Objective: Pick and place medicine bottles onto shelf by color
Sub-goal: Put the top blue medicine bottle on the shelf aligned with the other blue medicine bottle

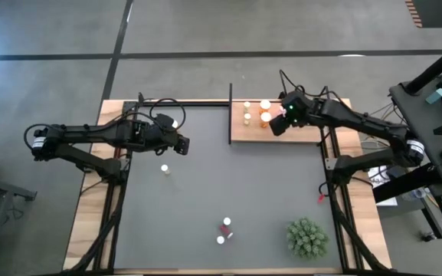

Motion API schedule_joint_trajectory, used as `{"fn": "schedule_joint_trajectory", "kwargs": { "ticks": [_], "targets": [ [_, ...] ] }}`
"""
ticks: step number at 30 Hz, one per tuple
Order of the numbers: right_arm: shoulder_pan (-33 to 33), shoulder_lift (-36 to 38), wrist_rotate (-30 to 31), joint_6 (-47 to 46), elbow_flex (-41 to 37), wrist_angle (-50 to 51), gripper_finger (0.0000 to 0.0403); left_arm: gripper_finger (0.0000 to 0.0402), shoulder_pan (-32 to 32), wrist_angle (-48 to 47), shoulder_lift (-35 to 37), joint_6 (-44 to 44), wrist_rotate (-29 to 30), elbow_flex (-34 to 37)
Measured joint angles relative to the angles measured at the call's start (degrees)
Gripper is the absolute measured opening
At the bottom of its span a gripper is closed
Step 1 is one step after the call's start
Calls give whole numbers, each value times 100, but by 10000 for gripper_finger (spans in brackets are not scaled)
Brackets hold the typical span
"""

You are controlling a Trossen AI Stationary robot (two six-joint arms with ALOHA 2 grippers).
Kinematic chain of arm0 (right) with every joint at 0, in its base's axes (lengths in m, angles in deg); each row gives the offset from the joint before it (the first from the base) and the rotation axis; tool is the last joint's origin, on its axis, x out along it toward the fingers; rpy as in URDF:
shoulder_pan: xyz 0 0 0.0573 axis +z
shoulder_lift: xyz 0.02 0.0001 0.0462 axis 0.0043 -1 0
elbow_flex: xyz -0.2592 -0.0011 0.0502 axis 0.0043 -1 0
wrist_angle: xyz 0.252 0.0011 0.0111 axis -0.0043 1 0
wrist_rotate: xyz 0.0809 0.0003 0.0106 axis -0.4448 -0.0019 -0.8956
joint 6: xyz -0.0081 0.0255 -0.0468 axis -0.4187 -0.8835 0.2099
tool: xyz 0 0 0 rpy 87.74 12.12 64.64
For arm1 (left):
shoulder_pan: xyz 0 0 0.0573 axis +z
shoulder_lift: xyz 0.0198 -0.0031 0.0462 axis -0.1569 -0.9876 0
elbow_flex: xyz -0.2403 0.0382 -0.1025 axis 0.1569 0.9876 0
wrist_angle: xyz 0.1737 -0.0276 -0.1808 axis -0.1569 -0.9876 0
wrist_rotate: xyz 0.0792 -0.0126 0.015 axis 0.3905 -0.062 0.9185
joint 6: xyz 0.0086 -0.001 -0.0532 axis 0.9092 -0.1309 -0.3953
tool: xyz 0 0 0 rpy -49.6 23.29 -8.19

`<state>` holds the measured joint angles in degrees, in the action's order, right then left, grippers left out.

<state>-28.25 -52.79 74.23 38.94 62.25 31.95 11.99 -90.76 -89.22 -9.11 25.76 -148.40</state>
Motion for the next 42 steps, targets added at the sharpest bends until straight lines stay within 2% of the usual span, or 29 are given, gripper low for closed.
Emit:
{"fn": "schedule_joint_trajectory", "kwargs": {
  "ticks": [4, 9, 19, 25, 31, 37, 42],
  "targets": [
    [524, 0, -217, -126, 302, 13, 178, 193, -9, 6, 0, 0, -2, 27],
    [1479, -2, -244, -197, 446, -6, 178, 193, -92, 166, 2, -27, -73, 201],
    [3348, -17, -225, -504, 365, -496, 178, 193, -642, 2715, 0, 252, -542, 962],
    [4579, -17, -190, -573, 10, -1909, 178, 193, -1207, 4202, -2, 146, -903, 1327],
    [5484, -69, -183, -263, -580, -3870, 178, 193, -2053, 4638, -51, -70, -772, 1411],
    [5912, -674, -172, 495, -886, -5409, 178, 193, -2730, 4667, -154, -511, -294, 1434],
    [5951, -1540, -170, 767, -641, -5580, 178, 193, -3069, 4815, -241, -514, -171, 1450]
  ]
}}
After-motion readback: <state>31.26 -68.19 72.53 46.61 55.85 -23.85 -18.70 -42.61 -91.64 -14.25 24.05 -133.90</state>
